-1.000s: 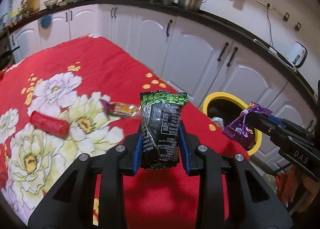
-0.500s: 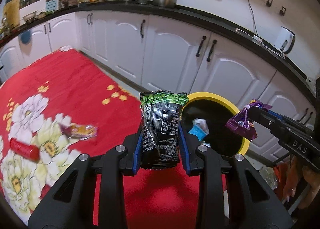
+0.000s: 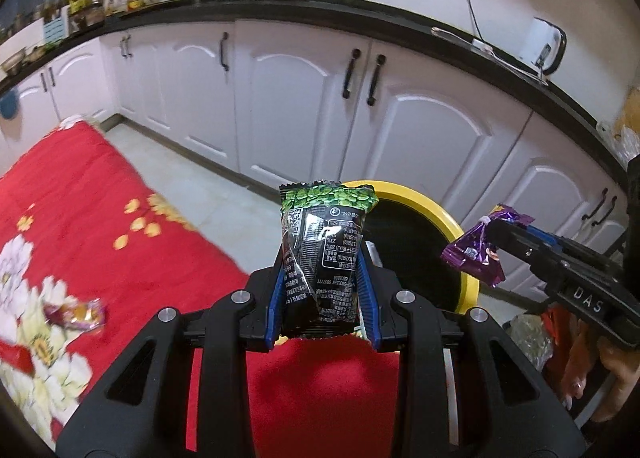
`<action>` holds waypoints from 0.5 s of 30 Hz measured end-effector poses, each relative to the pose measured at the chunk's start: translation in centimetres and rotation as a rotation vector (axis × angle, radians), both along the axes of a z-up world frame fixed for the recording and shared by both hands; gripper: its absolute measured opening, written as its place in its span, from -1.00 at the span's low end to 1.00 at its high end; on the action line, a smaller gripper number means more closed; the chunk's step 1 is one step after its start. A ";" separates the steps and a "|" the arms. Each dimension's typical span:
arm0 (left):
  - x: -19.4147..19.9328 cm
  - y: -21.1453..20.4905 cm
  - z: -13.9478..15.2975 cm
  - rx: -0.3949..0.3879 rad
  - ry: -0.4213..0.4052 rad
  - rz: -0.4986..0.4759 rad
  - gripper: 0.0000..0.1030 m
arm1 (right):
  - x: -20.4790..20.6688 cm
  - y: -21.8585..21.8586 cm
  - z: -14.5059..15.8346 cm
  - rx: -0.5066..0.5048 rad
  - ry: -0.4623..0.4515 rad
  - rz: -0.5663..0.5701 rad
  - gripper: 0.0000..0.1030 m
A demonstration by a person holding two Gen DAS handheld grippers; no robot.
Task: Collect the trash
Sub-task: 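Carry the black snack bag and purple wrapper over the yellow bin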
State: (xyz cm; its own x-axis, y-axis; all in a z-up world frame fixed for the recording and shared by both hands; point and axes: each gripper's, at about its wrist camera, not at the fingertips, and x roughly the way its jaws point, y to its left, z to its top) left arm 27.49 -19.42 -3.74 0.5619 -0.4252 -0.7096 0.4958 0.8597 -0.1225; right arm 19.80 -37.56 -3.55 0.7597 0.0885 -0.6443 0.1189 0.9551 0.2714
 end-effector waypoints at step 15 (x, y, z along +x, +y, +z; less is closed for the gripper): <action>2.7 -5.3 -3.1 0.021 0.068 -0.081 -0.50 | 0.9 -3.2 -4.4 0.013 0.100 -0.071 -0.41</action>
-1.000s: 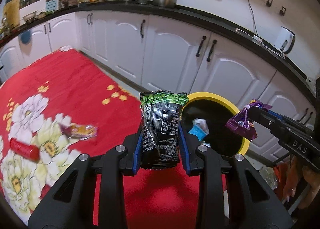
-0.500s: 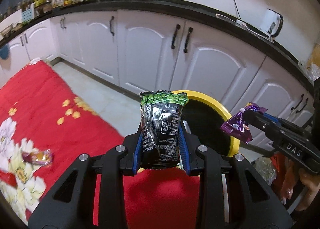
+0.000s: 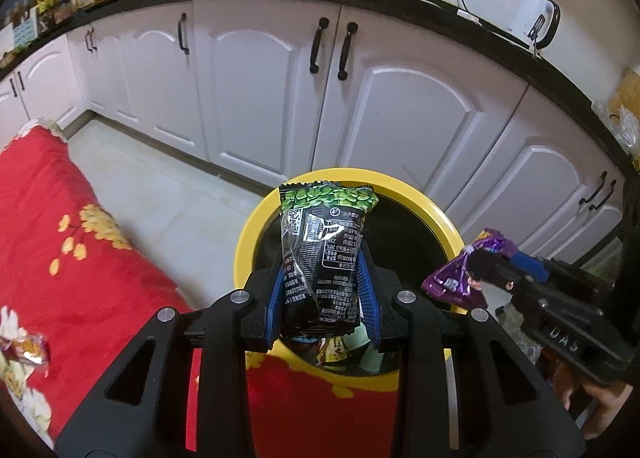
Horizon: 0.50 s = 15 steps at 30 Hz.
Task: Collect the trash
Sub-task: 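Carry the black snack bag and purple wrapper over the yellow bin, then open both tools over the yellow bin to drop the items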
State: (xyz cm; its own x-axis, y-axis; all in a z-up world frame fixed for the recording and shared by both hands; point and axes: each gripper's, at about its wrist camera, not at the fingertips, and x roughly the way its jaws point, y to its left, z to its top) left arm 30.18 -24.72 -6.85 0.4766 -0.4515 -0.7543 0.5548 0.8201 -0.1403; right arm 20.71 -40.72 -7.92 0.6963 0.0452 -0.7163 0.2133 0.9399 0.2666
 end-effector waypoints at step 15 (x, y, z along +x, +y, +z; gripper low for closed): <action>1.7 -1.2 -2.5 0.027 0.052 0.011 -0.12 | 1.3 -0.3 -2.2 0.012 0.063 -0.008 -0.21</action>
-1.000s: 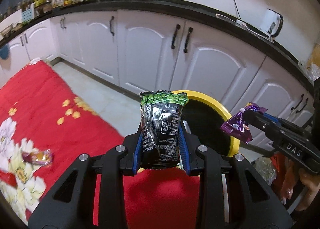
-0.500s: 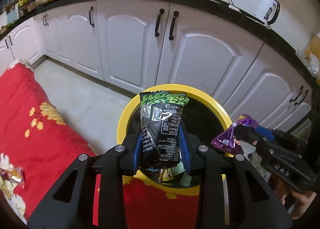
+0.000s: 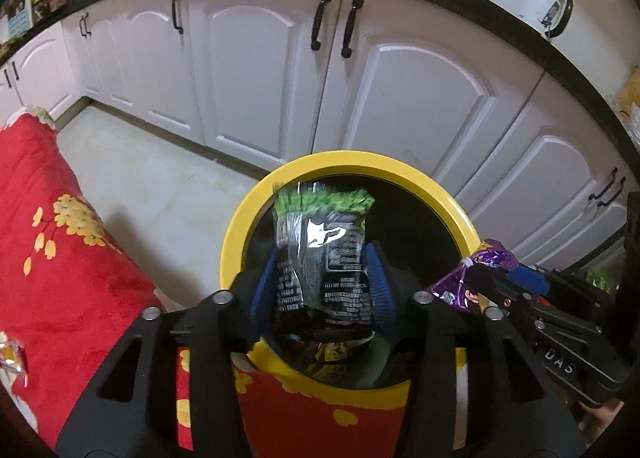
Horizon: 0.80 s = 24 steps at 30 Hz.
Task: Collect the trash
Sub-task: 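Open both tools over the yellow bin to drop the items, then move both open tools back over the red can and small wrapper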
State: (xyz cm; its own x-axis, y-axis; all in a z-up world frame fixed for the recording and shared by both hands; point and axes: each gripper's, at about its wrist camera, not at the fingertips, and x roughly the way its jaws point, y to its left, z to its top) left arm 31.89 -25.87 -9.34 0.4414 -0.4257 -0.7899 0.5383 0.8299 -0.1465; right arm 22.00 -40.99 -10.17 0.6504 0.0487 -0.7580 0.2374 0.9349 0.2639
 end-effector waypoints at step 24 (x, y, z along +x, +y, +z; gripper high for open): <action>-2.5 6.8 4.5 -0.013 -0.089 0.165 0.79 | -2.0 2.1 4.9 -0.028 -0.118 0.001 0.31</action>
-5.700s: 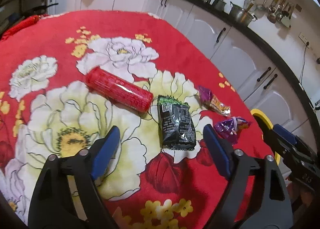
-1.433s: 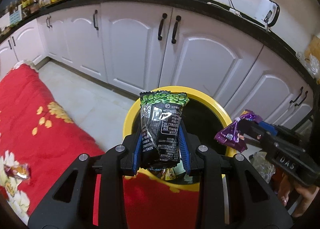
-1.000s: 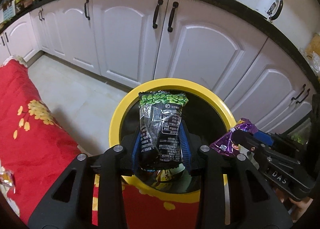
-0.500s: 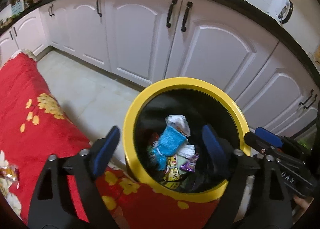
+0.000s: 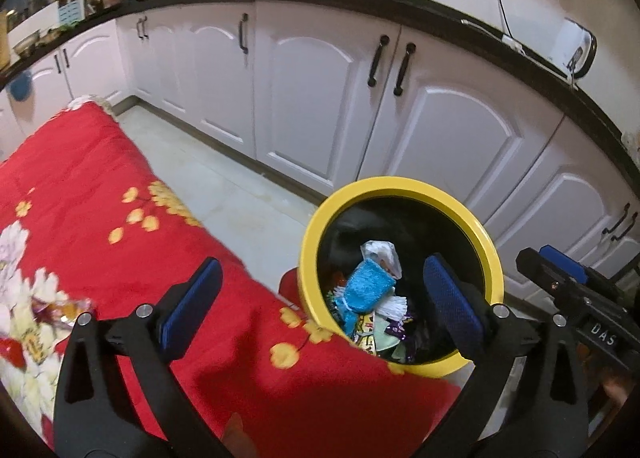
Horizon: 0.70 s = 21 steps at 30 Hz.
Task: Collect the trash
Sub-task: 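Move both open tools back over the red can and small wrapper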
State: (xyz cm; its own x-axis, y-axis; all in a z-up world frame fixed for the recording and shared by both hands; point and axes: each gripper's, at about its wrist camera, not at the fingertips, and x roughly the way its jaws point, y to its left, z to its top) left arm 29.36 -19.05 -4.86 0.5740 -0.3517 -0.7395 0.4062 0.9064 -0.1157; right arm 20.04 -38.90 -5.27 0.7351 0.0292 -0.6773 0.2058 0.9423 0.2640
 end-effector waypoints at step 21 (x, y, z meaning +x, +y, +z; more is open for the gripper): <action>-4.9 11.3 4.3 -0.053 -0.112 0.201 0.79 | -1.0 9.9 5.5 -0.051 -0.125 0.197 0.44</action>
